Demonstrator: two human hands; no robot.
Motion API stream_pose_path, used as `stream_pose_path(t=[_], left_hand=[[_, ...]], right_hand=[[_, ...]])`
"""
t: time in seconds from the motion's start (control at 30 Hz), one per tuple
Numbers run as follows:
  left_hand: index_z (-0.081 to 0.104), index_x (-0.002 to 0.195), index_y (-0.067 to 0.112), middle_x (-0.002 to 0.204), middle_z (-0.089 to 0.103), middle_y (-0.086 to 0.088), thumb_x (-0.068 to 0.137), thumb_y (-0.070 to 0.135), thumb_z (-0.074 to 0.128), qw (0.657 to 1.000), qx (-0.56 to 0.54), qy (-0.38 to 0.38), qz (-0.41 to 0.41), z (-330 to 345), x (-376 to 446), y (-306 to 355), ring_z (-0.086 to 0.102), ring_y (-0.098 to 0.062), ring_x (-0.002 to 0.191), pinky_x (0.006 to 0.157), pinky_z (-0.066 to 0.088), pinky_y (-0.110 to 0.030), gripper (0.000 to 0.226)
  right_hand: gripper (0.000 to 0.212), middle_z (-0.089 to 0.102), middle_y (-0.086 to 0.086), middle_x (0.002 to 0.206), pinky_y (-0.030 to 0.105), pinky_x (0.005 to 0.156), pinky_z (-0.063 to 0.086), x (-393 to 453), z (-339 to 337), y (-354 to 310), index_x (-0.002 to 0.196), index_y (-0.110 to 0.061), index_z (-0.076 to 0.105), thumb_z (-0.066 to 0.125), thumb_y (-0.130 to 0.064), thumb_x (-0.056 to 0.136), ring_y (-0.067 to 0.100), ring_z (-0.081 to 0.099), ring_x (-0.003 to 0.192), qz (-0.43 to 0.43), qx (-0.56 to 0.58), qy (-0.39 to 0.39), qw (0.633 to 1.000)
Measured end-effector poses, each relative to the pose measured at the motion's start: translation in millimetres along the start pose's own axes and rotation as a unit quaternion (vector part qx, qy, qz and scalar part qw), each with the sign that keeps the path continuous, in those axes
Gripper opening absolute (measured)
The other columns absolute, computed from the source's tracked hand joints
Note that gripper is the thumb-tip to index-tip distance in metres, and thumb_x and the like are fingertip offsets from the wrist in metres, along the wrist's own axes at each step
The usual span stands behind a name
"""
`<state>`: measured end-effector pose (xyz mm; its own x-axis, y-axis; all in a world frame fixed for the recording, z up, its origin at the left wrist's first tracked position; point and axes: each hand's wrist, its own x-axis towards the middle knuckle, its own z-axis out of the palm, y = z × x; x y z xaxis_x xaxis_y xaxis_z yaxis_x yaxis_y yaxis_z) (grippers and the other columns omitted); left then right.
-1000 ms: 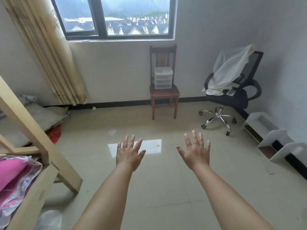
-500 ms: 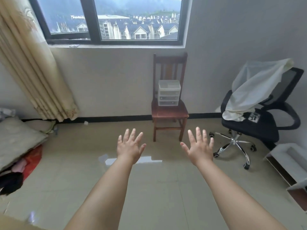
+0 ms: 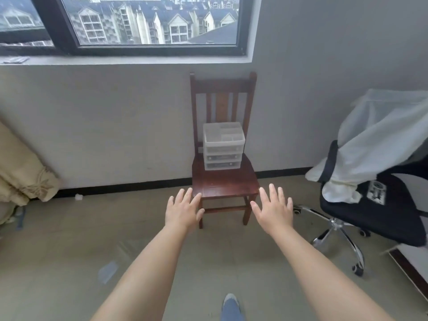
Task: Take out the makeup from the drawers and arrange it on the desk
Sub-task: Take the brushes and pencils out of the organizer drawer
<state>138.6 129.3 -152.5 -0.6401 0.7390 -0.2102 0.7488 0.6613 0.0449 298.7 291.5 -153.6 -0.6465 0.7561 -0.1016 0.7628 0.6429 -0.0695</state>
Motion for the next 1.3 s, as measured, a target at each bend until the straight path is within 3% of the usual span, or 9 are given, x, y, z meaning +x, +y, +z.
stream_pose_path(t=[0.37,0.6,0.8,0.9,1.0,1.07,1.13,1.2,1.3], left_hand=[[0.014,0.144,0.022,0.155,0.008,-0.006,0.096,0.041,0.027,0.999,-0.025,-0.024,-0.035,-24,254,-40,0.006,-0.022,0.142,0.114,0.01,-0.04,0.053],[0.014,0.144,0.02,0.154,0.009,-0.006,0.096,0.04,0.028,0.996,-0.034,-0.084,-0.002,10,406,-68,0.006,-0.022,0.143,0.113,0.012,-0.04,0.054],[0.019,0.144,0.014,0.153,0.015,-0.01,0.094,0.033,0.037,0.994,-0.066,-0.068,0.045,42,506,-68,0.012,-0.025,0.141,0.112,0.016,-0.039,0.056],[0.026,0.141,0.01,0.151,0.021,-0.013,0.092,0.024,0.041,0.991,-0.081,-0.05,0.098,62,535,-67,0.016,-0.028,0.14,0.112,0.017,-0.04,0.053],[0.041,0.133,0.001,0.144,0.033,-0.022,0.087,0.011,0.052,0.985,-0.103,-0.023,0.136,79,544,-70,0.03,-0.038,0.134,0.108,0.028,-0.047,0.048],[0.052,0.121,-0.006,0.131,0.047,-0.03,0.076,0.001,0.063,0.98,-0.119,0.016,0.159,87,543,-73,0.045,-0.047,0.12,0.096,0.038,-0.056,0.047],[0.055,0.118,-0.007,0.125,0.051,-0.032,0.068,-0.003,0.069,0.977,-0.114,0.036,0.176,91,544,-77,0.05,-0.05,0.113,0.089,0.041,-0.06,0.051],[0.056,0.118,-0.006,0.125,0.051,-0.032,0.064,-0.006,0.071,0.976,-0.106,0.043,0.187,92,547,-80,0.051,-0.05,0.112,0.087,0.042,-0.06,0.056],[0.056,0.117,-0.006,0.124,0.052,-0.032,0.059,-0.008,0.072,0.975,-0.101,0.042,0.192,92,548,-82,0.052,-0.05,0.11,0.086,0.043,-0.06,0.06]], right_hand=[[0.054,0.011,0.006,0.154,0.045,0.112,0.013,267,14,-49,0.143,-0.019,0.019,0.026,-0.044,0.095,0.025,0.007,0.142,-0.033,0.007,-0.05,0.998],[0.053,0.017,0.005,0.153,0.042,0.112,0.018,399,75,-81,0.142,-0.017,0.023,0.03,-0.041,0.095,0.024,0.013,0.141,0.026,0.025,-0.127,0.991],[0.048,0.035,0.012,0.144,0.036,0.107,0.028,471,142,-91,0.136,-0.007,0.034,0.036,-0.032,0.096,0.027,0.03,0.133,0.086,0.19,-0.197,0.958],[0.043,0.042,0.014,0.139,0.032,0.103,0.031,508,171,-96,0.135,-0.006,0.036,0.036,-0.023,0.097,0.028,0.038,0.128,0.231,0.383,-0.219,0.867],[0.04,0.048,0.013,0.129,0.037,0.101,0.036,537,198,-106,0.134,-0.008,0.036,0.037,-0.01,0.095,0.026,0.044,0.122,0.41,0.608,-0.185,0.654],[0.036,0.052,0.008,0.109,0.039,0.101,0.036,550,210,-111,0.126,-0.007,0.043,0.037,0.001,0.091,0.023,0.049,0.111,0.475,0.698,-0.141,0.517],[0.027,0.052,0.005,0.09,0.04,0.098,0.038,556,215,-113,0.099,-0.008,0.054,0.034,0.007,0.086,0.02,0.053,0.091,0.503,0.745,-0.113,0.423],[0.026,0.05,0.006,0.082,0.038,0.095,0.04,555,221,-112,0.078,-0.01,0.051,0.032,0.006,0.085,0.019,0.052,0.082,0.512,0.762,-0.1,0.384],[0.029,0.048,0.006,0.08,0.038,0.095,0.037,553,223,-107,0.071,-0.011,0.046,0.028,0.007,0.083,0.019,0.052,0.081,0.499,0.78,-0.104,0.362]])
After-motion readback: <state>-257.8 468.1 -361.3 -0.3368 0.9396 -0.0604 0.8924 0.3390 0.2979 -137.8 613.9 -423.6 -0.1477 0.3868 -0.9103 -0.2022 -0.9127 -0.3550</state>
